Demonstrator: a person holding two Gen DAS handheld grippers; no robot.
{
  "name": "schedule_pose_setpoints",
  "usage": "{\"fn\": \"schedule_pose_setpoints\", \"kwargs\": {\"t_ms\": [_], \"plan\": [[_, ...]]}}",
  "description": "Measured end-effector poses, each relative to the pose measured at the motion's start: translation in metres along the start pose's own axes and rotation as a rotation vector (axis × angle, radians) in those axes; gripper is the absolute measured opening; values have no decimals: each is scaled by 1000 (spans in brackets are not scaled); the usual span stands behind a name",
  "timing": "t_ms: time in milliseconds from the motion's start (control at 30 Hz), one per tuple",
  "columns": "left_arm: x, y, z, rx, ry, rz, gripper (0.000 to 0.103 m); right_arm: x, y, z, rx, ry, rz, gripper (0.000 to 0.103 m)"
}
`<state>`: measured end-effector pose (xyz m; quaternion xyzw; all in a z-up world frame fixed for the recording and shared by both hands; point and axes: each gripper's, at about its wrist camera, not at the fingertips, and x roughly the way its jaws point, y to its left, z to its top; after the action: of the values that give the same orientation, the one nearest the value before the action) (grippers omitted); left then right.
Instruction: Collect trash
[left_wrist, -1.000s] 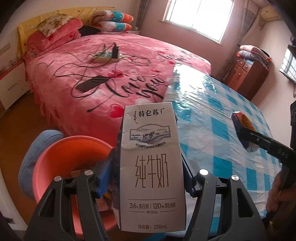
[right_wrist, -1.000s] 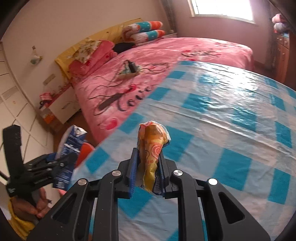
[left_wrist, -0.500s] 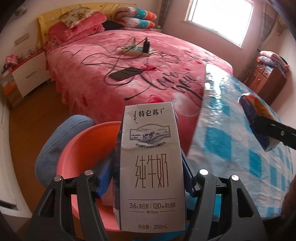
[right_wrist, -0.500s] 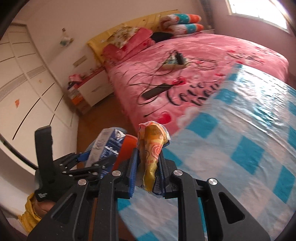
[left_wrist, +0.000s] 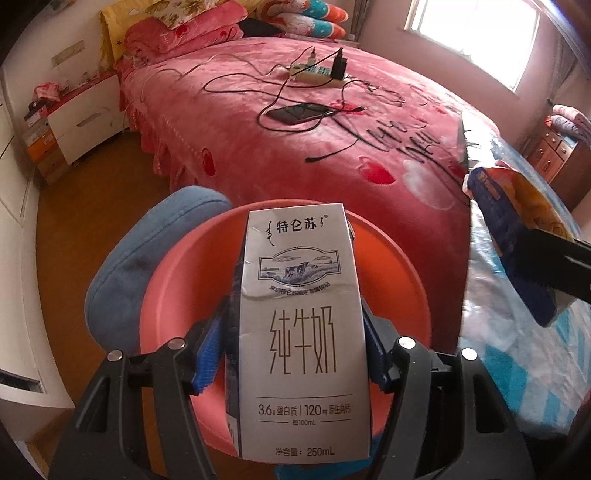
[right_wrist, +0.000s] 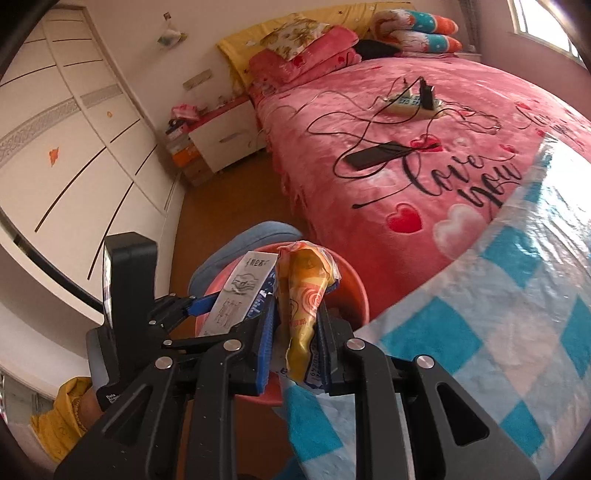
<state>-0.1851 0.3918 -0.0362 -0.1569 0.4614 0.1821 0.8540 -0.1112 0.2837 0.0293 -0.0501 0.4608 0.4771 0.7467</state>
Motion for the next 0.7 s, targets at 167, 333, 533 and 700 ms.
{"fn": "schedule_pose_setpoints", "kwargs": {"t_ms": [167,333,533,700], "plan": [[10,6,0,-28,16,46,79,18,-4,-1,45,25,45,39],[12,7,1,-27,19,93,87,15,-14,-7,95,13,45,64],[3,-1,6,2,-19,135,91,-11,-29,-7,128,-60,3,81],[-10,-16,13,46,-68,181,93,-41,-45,-12,140,-135,-83,89]]}}
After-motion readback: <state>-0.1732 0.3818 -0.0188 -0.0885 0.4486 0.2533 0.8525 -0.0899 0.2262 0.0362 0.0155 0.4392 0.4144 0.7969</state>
